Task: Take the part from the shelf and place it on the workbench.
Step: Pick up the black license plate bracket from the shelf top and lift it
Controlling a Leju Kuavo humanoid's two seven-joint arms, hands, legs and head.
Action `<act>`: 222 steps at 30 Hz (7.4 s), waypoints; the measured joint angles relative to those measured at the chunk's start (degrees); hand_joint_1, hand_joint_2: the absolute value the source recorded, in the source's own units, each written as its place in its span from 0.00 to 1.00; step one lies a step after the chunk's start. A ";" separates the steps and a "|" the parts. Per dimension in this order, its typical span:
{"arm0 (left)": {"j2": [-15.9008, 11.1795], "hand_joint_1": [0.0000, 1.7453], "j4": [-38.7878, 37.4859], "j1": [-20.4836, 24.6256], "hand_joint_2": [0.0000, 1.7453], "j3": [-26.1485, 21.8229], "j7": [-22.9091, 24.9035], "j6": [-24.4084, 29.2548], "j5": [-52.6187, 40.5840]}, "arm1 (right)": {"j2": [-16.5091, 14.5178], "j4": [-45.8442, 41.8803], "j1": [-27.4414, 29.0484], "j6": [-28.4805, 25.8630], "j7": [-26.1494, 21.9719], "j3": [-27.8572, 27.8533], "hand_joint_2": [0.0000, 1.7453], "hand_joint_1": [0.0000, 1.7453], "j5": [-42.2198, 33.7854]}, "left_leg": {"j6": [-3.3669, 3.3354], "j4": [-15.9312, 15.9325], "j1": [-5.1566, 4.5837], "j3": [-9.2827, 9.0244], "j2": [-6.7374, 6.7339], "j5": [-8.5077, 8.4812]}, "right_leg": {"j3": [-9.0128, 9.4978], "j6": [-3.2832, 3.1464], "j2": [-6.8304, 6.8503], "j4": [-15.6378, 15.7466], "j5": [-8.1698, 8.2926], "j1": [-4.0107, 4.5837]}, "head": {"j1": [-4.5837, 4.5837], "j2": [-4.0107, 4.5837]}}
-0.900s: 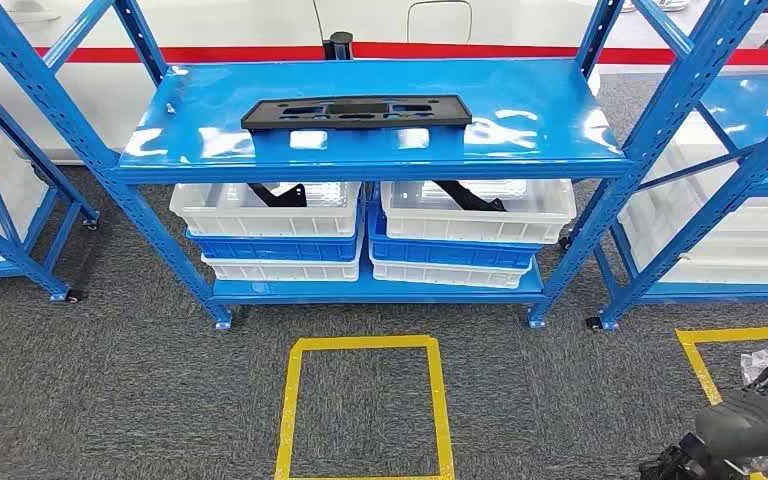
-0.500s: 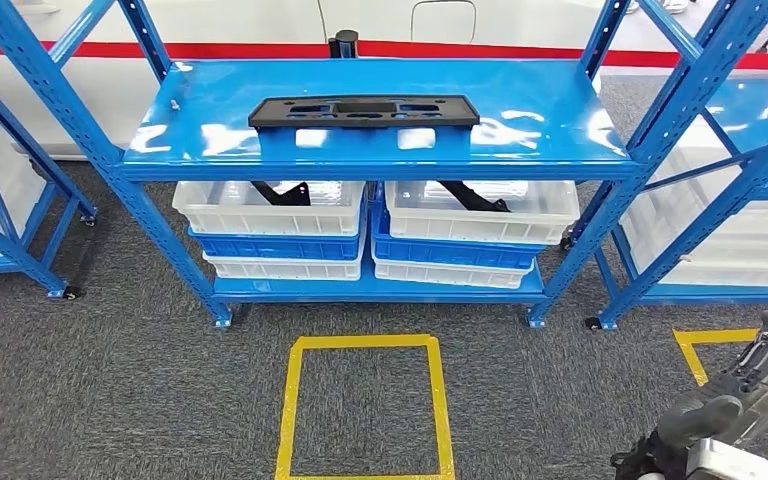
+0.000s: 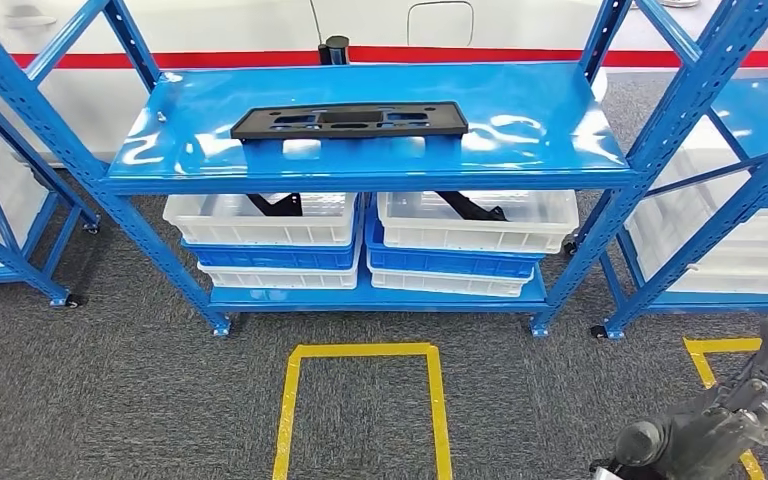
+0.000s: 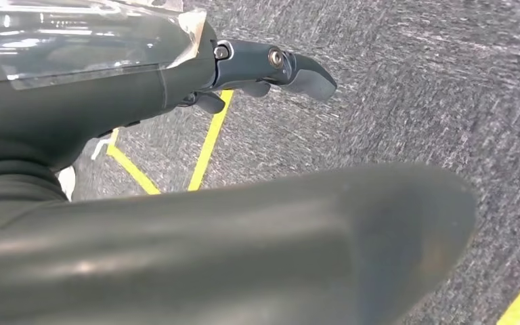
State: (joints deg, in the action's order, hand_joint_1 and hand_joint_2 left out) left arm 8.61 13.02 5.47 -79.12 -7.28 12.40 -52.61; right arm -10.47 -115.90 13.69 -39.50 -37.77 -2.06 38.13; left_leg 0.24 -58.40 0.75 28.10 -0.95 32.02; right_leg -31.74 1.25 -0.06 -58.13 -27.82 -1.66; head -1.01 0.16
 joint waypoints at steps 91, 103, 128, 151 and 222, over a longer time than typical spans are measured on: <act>0.65 0.00 -1.09 0.17 0.00 -2.33 0.03 0.83 -4.43 | 13.25 30.56 -18.54 1.47 27.03 17.66 1.00 0.00 39.54 | -0.96 -1.16 0.29 5.63 1.22 -4.42 | 2.14 2.47 -0.04 1.12 -1.14 0.01 | 0.03 -0.01; 1.00 0.00 -1.09 0.17 0.00 -2.40 0.20 1.61 -3.89 | 15.99 44.75 -27.19 2.22 32.08 18.51 1.00 0.00 39.51 | -0.87 -0.70 0.36 5.34 1.19 -4.53 | 2.33 2.48 -0.04 1.11 -1.13 0.10 | 0.01 -0.01; 1.10 0.00 -1.09 0.17 0.00 -2.40 -0.49 2.36 -4.67 | 13.38 64.22 -39.52 -0.55 32.83 14.38 1.00 0.59 43.87 | -0.86 -0.69 0.39 5.30 1.17 -4.53 | 2.36 2.47 -0.04 1.10 -1.14 0.12 | 0.03 -0.01; 1.10 0.00 -1.11 0.18 0.00 -2.38 -1.47 3.31 -4.39 | 10.54 65.78 -40.53 -0.87 28.44 11.49 1.00 1.00 43.31 | -0.87 -0.69 0.40 5.25 1.19 -4.53 | 2.38 2.47 -0.03 1.10 -1.14 0.12 | 0.03 -0.01; 3.41 0.00 -1.43 0.46 1.00 -3.96 -0.19 9.46 -0.03 | 9.16 8.19 -14.82 29.94 -0.04 4.91 1.00 1.00 -32.94 | -2.67 0.89 -0.06 3.56 1.22 -5.01 | -3.36 4.24 0.13 -6.96 -2.43 -0.78 | 0.47 -0.01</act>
State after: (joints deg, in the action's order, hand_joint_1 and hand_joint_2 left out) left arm 12.01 11.59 5.93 -83.08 -7.48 21.86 -52.65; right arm -1.31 -107.71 -1.13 -9.56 -37.81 2.85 5.19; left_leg -2.42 -57.50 0.70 31.66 0.27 27.01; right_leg -35.10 5.49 0.07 -65.09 -30.26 -2.44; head -0.54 0.15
